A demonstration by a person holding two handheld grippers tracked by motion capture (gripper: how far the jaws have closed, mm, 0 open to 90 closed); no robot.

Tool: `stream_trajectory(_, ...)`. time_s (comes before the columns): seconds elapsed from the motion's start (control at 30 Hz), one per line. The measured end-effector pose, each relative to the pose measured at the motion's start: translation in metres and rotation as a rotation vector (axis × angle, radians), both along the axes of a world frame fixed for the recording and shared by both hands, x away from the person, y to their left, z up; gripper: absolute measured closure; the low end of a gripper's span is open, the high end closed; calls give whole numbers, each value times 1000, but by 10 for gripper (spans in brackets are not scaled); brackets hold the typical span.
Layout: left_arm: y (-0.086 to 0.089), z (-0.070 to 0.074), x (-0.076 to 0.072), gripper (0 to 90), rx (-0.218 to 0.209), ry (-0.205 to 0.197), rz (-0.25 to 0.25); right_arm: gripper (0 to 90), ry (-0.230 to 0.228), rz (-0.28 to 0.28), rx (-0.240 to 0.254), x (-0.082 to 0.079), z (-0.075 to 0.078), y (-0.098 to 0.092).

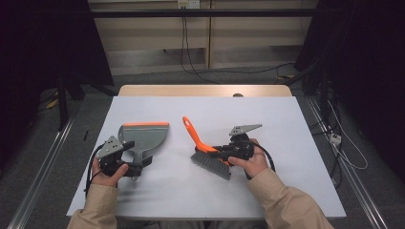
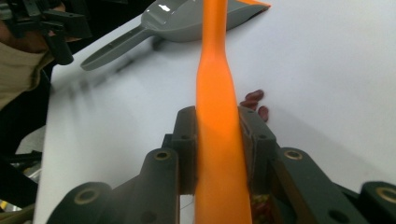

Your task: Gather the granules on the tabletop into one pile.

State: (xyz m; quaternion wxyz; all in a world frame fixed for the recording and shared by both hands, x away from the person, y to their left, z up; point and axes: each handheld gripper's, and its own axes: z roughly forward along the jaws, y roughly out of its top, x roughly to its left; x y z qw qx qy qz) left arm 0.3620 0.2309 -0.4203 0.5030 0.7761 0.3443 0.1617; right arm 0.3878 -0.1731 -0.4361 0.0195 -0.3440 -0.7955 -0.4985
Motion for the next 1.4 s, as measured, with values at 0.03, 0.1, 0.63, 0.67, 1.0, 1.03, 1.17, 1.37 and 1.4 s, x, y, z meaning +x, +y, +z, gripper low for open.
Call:
stream_trajectory(0.03, 0, 0, 0, 56, -4, 3, 0, 712, -4, 10, -7, 3, 0, 1)
stream_trajectory(0.1, 0, 0, 0, 56, -6, 3, 1, 713, -22, 23, -20, 7, 2, 3)
stream_trajectory(0.63, -1, 0, -1, 56, -12, 2, 2, 713, -54, 68, -2, -1, 17, -1)
stream_trajectory(0.67, -1, 0, -1, 56, -11, 2, 1, 713, -54, 81, -6, -2, 15, 0)
stream_trajectory(1.0, 0, 0, 0, 56, -16, 6, 2, 713, -77, 70, -48, 9, 5, -1)
stream_trajectory(1.03, 0, 0, 0, 57, -7, 5, -3, 713, -81, 75, -50, 11, 5, -1)
stream_trajectory(1.17, 0, 0, 0, 57, -2, 4, -4, 713, -99, 75, -50, 16, 8, -2)
stream_trajectory(1.37, 1, 0, 0, 57, -6, 1, 0, 713, -98, 81, -40, 17, 9, -2)
stream_trajectory(1.4, 1, 0, 0, 56, -6, 0, 0, 713, -100, 78, -35, 16, 9, -2)
